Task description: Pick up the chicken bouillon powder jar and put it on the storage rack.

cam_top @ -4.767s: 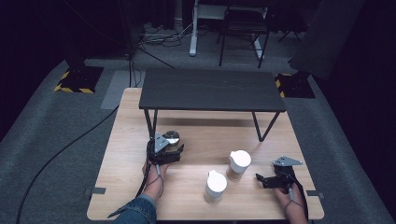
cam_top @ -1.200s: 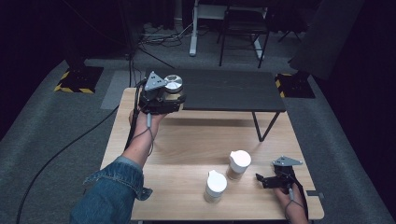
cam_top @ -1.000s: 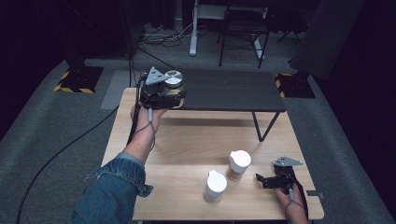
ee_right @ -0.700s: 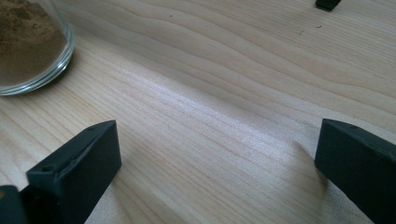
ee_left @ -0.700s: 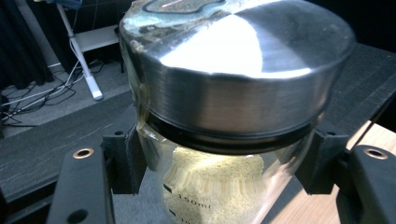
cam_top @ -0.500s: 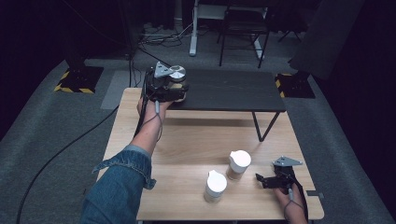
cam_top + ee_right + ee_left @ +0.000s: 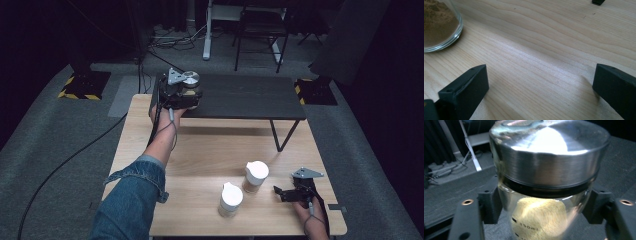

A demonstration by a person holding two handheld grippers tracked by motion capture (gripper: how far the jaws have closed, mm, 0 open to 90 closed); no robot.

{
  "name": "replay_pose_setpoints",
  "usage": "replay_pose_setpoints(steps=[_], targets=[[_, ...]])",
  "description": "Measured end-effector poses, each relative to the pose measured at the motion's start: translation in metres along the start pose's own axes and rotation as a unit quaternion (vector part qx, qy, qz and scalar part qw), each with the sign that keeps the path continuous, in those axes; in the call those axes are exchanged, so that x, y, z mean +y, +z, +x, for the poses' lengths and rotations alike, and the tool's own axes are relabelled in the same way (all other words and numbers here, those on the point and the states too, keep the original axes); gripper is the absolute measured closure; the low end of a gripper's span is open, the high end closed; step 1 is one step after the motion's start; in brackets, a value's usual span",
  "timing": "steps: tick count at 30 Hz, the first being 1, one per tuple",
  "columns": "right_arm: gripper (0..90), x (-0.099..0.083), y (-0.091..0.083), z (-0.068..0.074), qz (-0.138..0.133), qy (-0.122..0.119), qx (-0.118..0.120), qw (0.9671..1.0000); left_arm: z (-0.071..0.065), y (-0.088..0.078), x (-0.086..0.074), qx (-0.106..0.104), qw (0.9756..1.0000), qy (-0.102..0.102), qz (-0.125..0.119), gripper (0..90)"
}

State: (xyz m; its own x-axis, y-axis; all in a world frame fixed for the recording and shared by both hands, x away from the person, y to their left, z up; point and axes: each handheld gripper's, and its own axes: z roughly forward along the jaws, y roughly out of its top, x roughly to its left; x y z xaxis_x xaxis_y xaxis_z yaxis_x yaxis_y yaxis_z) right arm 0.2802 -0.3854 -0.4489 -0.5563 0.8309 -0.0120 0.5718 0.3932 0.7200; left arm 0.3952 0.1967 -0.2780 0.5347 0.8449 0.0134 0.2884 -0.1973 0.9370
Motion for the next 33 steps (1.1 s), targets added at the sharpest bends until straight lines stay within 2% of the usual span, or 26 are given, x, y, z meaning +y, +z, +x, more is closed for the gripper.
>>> replay_pose_setpoints(steps=[5,10,19,27,33], targets=[[0.1,0.000,0.000,0.000,0.000,0.000,0.000,1.0000,0.000,-0.009,-0.005,0.004,1.0000,-0.006,-0.006,17.6],[0.1,0.000,0.000,0.000,0.000,0.000,0.000,1.0000,0.004,-0.025,-0.009,0.002,0.9999,0.000,-0.016,16.9],[0.1,0.000,0.000,0.000,0.000,0.000,0.000,1.0000,0.007,-0.056,-0.021,0.000,0.9996,-0.001,-0.027,17.9],[0.1,0.000,0.000,-0.001,0.000,-0.001,0.002,1.0000,0.006,-0.081,-0.043,0.022,0.9994,-0.007,-0.026,18.0],[0.1,0.000,0.000,-0.001,0.000,-0.001,0.002,1.0000,0.010,-0.096,-0.060,0.030,0.9993,-0.009,-0.020,18.1]])
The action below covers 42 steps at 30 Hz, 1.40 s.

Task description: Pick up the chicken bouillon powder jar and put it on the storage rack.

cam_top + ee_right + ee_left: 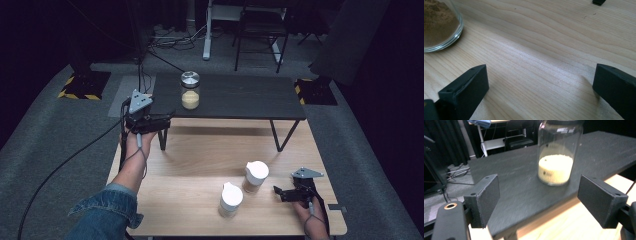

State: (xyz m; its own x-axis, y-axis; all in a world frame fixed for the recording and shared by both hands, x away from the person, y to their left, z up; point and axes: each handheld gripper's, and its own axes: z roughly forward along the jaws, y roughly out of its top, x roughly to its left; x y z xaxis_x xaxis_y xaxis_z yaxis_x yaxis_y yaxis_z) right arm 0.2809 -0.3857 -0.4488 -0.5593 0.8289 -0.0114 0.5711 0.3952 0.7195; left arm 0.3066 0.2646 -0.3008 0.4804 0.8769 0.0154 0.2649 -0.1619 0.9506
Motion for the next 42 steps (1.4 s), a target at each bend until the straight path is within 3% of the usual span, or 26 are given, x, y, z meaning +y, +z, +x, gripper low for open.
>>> replay_pose_setpoints(steps=[10,21,30,35,42], targets=[[0.1,0.000,0.000,0.000,0.000,0.000,0.000,1.0000,0.005,-0.019,-0.030,0.007,0.9999,-0.011,0.010,18.1],[0.1,0.000,0.000,0.000,0.000,0.000,0.000,1.0000,0.001,-0.019,-0.058,0.009,0.9992,-0.004,0.039,18.1],[0.1,0.000,0.000,0.000,0.000,0.000,0.000,1.0000,-0.003,-0.019,-0.081,0.010,0.9985,-0.011,0.054,18.1],[0.1,0.000,0.000,0.000,0.000,0.000,0.000,1.0000,-0.006,-0.018,-0.091,0.014,0.9977,0.002,0.066,18.2],[0.1,0.000,0.000,0.000,0.000,0.000,0.000,1.0000,-0.008,-0.017,-0.108,0.013,0.9966,0.000,0.081,18.2]])
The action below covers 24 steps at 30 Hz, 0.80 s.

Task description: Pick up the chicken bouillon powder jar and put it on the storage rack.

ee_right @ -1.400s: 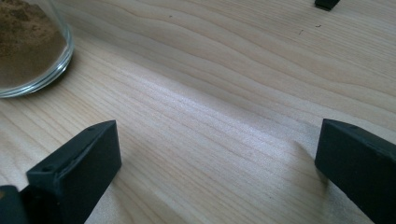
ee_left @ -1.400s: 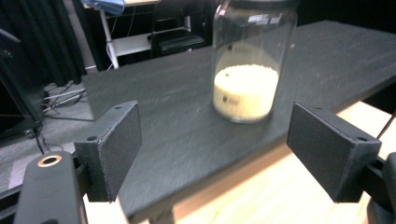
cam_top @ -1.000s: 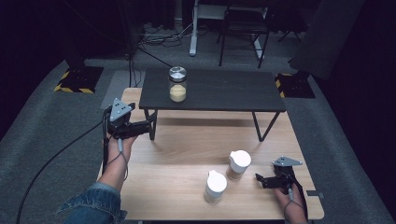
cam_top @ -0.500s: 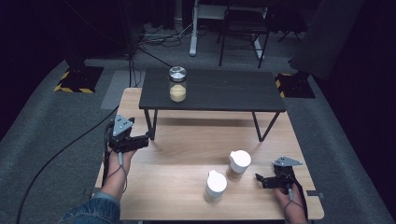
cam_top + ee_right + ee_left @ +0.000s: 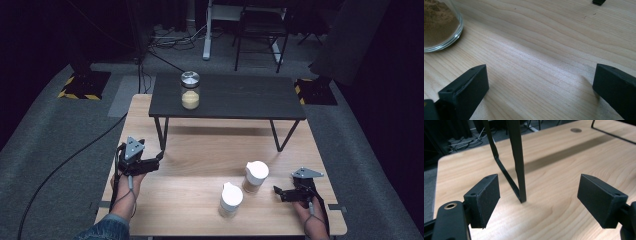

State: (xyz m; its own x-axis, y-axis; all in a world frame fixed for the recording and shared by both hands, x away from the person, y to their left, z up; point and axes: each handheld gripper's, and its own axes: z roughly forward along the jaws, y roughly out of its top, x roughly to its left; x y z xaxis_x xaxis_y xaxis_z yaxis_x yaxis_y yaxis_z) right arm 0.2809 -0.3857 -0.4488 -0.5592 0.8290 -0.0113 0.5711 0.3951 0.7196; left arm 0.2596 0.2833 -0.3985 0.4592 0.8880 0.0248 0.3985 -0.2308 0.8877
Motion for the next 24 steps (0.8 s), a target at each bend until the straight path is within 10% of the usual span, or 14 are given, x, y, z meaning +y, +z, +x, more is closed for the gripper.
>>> replay_pose_setpoints(steps=[24], targets=[[0.1,0.000,0.000,0.000,0.000,0.000,0.000,1.0000,-0.014,0.019,-0.044,0.001,0.9987,-0.011,0.050,18.3]])
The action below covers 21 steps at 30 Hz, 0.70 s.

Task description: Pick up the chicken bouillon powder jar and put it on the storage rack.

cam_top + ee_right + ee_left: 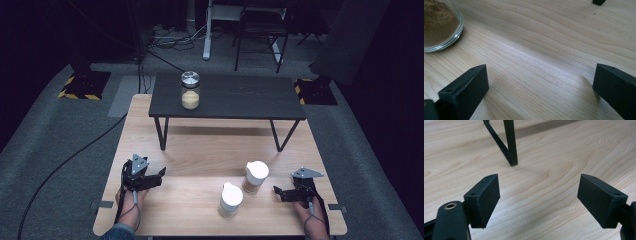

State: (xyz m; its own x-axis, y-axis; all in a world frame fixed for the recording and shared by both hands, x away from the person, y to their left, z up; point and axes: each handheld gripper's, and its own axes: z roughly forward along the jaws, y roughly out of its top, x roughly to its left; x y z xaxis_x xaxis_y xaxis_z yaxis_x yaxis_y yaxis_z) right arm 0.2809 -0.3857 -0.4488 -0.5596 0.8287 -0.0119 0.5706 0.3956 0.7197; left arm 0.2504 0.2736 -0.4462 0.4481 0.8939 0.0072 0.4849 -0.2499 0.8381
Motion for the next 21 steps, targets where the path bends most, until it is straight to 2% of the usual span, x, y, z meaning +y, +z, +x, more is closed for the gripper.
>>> replay_pose_setpoints(steps=[5,9,21], targets=[[0.1,0.000,0.000,0.000,0.000,0.000,0.000,1.0000,-0.004,0.008,-0.003,-0.004,1.0000,-0.002,0.008,18.5],[0.1,0.000,0.000,0.000,0.000,0.000,0.000,1.0000,-0.007,0.013,-0.003,-0.007,0.9998,0.003,0.018,18.4],[0.1,0.000,0.000,0.000,0.000,0.000,0.000,1.0000,-0.012,0.019,-0.002,-0.007,0.9992,0.003,0.039,18.4]])
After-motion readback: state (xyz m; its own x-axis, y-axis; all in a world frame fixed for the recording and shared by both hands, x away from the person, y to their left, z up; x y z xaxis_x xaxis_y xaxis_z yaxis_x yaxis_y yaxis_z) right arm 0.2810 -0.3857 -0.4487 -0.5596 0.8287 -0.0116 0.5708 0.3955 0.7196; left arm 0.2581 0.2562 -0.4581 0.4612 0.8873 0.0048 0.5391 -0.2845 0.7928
